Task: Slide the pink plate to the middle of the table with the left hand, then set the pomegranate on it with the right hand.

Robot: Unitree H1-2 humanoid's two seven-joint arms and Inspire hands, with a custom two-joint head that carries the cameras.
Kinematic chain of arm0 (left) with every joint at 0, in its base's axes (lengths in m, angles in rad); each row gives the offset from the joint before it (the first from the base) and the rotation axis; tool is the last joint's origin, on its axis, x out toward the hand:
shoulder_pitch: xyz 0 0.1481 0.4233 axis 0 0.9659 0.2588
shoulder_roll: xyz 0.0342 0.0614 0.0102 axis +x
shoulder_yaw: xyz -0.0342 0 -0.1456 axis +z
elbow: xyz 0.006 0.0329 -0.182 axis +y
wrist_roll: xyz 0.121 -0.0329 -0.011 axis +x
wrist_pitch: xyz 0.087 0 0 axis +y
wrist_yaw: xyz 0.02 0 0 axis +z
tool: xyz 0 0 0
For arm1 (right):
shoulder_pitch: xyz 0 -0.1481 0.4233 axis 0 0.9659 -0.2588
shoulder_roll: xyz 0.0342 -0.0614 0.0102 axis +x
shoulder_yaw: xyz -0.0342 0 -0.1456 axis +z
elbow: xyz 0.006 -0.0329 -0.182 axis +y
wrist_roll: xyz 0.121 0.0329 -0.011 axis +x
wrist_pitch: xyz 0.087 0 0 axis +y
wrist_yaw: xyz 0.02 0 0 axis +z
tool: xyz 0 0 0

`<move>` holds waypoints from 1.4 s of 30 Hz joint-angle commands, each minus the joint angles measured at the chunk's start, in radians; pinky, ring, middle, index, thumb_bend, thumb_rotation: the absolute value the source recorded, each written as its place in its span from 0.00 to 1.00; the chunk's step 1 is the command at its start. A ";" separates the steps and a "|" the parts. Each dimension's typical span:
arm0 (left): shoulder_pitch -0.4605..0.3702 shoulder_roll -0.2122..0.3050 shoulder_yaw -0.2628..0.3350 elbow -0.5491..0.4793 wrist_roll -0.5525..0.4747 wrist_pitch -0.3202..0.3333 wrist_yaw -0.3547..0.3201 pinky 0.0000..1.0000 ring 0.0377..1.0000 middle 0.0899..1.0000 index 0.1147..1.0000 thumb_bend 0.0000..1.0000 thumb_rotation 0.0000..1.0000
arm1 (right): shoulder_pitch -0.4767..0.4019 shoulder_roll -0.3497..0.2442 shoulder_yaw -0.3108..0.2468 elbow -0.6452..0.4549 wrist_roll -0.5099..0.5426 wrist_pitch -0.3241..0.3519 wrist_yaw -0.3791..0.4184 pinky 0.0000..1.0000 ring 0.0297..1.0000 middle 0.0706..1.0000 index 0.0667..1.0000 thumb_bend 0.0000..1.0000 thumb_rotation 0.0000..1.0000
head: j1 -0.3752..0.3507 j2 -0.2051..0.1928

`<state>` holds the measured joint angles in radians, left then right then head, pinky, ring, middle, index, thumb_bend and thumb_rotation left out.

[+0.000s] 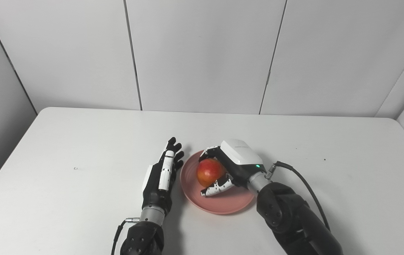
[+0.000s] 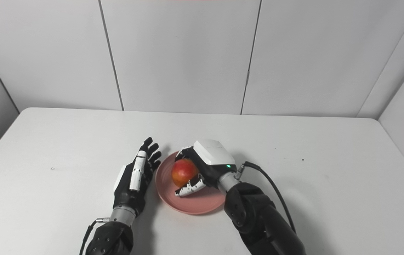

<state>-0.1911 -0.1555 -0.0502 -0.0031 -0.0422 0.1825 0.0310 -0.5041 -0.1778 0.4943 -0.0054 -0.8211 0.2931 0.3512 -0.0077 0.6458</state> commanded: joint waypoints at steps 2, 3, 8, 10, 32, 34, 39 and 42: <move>-0.023 -0.008 -0.008 -0.011 0.000 -0.035 -0.006 0.95 0.94 0.95 0.94 0.43 1.00 | -0.028 -0.013 -0.002 -0.050 -0.018 0.011 0.033 0.62 0.70 0.75 0.76 0.84 0.28 | 0.001 -0.001; -0.023 -0.007 -0.008 -0.010 0.001 -0.036 -0.006 0.95 0.94 0.95 0.94 0.43 1.00 | -0.028 -0.015 -0.003 -0.054 -0.020 0.011 0.042 0.65 0.73 0.77 0.77 0.86 0.29 | 0.001 -0.001; -0.023 -0.008 -0.007 -0.012 -0.001 -0.034 -0.005 0.94 0.93 0.95 0.93 0.44 1.00 | -0.028 -0.020 -0.007 -0.073 -0.029 0.010 0.073 0.68 0.77 0.81 0.81 0.89 0.31 | -0.001 0.000; -0.023 -0.009 -0.006 -0.015 -0.001 -0.029 -0.005 0.94 0.93 0.95 0.93 0.44 1.00 | -0.027 -0.020 -0.011 -0.078 -0.034 0.010 0.081 0.71 0.79 0.83 0.83 0.90 0.32 | -0.001 0.000; -0.022 -0.005 -0.004 -0.015 -0.009 -0.032 -0.014 0.94 0.94 0.96 0.94 0.43 1.00 | -0.032 -0.024 -0.143 -0.214 -0.019 0.002 0.049 0.69 0.78 0.84 0.86 0.93 0.41 | -0.010 -0.003; -0.023 -0.004 -0.004 -0.011 -0.008 -0.037 -0.016 0.94 0.94 0.96 0.94 0.43 1.00 | -0.036 -0.024 -0.164 -0.231 -0.016 0.003 0.045 0.69 0.79 0.84 0.86 0.93 0.41 | -0.010 -0.003; -0.021 -0.002 -0.004 -0.011 -0.008 -0.037 -0.019 0.95 0.95 0.96 0.95 0.44 1.00 | -0.030 -0.022 -0.218 -0.254 0.034 -0.017 0.025 0.71 0.79 0.84 0.85 0.94 0.42 | -0.012 -0.004; -0.021 -0.002 -0.003 -0.015 -0.009 -0.032 -0.019 0.95 0.95 0.96 0.95 0.43 1.00 | -0.008 -0.018 -0.257 -0.270 0.087 -0.039 -0.015 0.71 0.78 0.83 0.85 0.93 0.43 | -0.017 -0.005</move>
<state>-0.1912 -0.1545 -0.0481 -0.0013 -0.0426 0.1813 0.0235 -0.4946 -0.1973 0.2613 -0.2284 -0.7582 0.2915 0.3811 -0.0199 0.6427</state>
